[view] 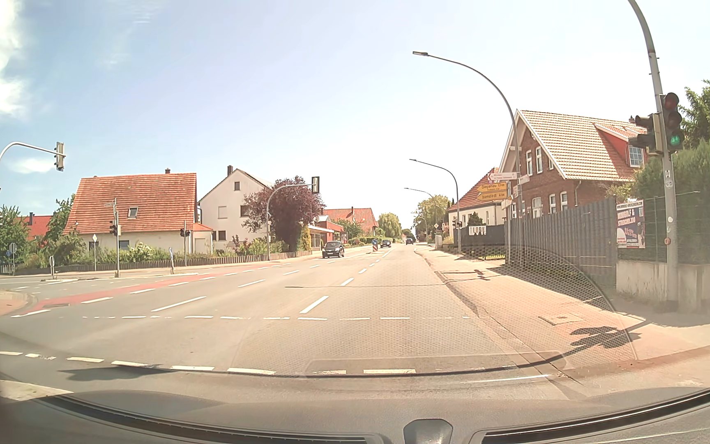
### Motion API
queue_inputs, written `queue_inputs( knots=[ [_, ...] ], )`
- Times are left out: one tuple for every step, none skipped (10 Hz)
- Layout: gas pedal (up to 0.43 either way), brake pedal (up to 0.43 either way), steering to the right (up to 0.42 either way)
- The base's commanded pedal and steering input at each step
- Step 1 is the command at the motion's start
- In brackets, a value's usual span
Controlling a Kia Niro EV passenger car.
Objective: Follow the waypoints while adhering to traffic rules and regulations
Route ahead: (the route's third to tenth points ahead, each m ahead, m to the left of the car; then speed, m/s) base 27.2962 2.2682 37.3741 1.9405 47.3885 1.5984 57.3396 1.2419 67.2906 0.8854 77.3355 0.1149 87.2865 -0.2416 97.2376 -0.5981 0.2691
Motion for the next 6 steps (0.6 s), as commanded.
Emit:
queue_inputs(
  knots=[
    [0.008,0.006,-0.005],
    [0.028,0.0,-0.004],
    [0.028,0.006,-0.005],
    [0.028,0.006,-0.005],
    [0.028,0.006,-0.005],
    [0.028,0.006,-0.005]
  ],
)
